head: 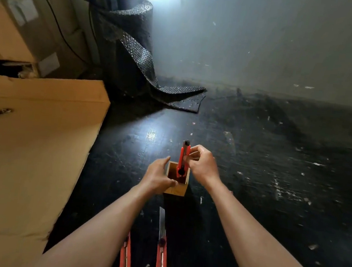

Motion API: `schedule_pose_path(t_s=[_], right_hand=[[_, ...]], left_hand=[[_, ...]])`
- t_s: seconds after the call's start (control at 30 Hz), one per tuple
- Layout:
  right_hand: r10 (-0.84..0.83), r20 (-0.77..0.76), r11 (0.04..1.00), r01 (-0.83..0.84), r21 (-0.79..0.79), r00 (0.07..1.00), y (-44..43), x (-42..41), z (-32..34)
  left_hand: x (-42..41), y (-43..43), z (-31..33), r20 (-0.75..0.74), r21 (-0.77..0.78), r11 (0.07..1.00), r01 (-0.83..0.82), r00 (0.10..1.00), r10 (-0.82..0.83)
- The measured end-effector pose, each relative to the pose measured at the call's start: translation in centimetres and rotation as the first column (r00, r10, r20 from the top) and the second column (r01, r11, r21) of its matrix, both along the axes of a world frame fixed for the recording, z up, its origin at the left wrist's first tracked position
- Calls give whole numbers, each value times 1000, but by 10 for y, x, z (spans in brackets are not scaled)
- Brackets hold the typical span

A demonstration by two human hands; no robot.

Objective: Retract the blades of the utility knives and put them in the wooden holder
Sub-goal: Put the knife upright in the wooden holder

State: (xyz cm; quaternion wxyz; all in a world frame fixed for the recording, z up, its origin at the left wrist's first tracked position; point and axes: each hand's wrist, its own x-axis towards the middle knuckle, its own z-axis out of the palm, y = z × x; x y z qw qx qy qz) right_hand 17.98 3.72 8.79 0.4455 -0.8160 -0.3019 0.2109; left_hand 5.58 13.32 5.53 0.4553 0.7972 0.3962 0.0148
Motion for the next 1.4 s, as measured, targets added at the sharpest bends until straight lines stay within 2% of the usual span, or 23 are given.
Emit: schedule_pose_path(t_s=[0.33,0.53,0.77,1.4], right_hand=[[13,46,981,-4,-192,999,14,6,-51],[20,62,968,-4,-250,998,18,10,-54],[54,88,962,-28,-272,995,19,16,-52],[29,159,966,14,-259,987,-15,5,-42]], left_hand=[[6,1,-36,-21,-65,997,-38,999,37],[3,6,-49,-18,-10,1000,-23,1000,23],[14,8,-42,26,-71,997,26,999,-24],[7,-9,-38,0,97,994,-47,999,48]])
